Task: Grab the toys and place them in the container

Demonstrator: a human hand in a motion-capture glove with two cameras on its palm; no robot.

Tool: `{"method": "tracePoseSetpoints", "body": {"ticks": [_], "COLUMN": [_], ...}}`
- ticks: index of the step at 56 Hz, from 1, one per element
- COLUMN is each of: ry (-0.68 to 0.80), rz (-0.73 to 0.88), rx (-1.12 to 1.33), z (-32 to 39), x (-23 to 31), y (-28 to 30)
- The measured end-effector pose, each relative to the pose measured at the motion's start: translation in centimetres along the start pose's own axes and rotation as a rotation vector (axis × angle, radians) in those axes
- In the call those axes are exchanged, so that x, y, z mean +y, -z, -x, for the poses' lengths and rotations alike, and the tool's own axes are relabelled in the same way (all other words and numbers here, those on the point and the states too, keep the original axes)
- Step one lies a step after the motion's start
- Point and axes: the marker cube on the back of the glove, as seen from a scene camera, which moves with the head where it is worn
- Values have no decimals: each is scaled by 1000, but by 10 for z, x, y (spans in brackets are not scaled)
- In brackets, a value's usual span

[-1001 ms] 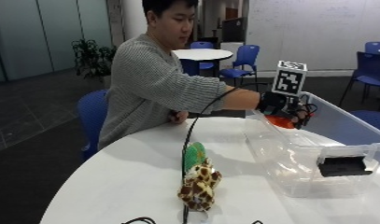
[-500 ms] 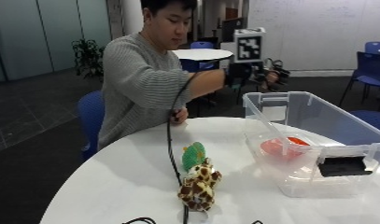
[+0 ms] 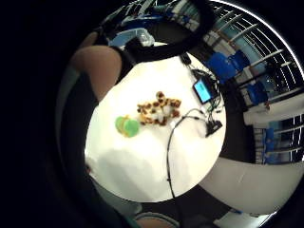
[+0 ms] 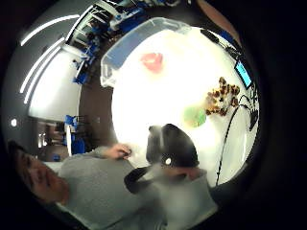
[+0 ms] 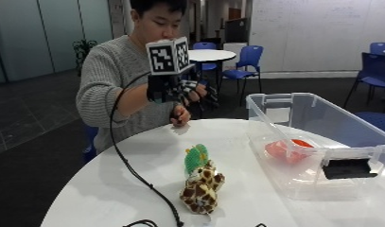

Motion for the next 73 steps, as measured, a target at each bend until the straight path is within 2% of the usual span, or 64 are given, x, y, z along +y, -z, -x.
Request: {"method": "tracePoseSetpoints", "body": {"ticks": [10, 14, 33, 44, 59, 67, 73], "ry": [-63, -47, -18, -21, 14, -40, 34], "rz": [318, 390, 419, 383, 377, 221, 107], "rx": [84, 136, 243, 188, 147, 81, 48], "z": [-19, -16, -1, 2, 2, -8, -1], "x": [-16, -12, -9, -9, -11, -34, -38], "y": [-66, -95, -161, -172, -158, -74, 0]}}
